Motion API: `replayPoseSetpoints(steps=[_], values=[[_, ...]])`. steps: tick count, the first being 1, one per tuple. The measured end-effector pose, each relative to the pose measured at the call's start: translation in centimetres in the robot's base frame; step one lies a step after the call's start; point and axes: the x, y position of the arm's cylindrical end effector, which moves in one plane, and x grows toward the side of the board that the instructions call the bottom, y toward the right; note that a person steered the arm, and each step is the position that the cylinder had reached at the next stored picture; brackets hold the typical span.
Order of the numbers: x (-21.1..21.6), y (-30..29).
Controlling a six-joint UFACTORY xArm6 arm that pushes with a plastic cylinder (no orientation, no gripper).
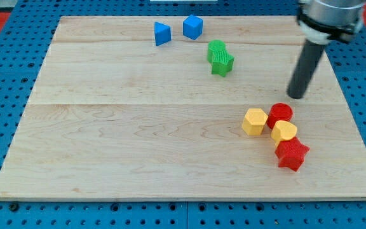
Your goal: Push the yellow blocks towards green blocks
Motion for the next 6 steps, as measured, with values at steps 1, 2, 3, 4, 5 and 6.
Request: replayPoseSetpoints(steps=[1, 2, 3, 4, 5, 6], values=[[7.5, 2.4], [10.6, -0.6], [9.5, -5.8], [7.0, -8.2], [4.7, -11.5], [3.7, -13.2]])
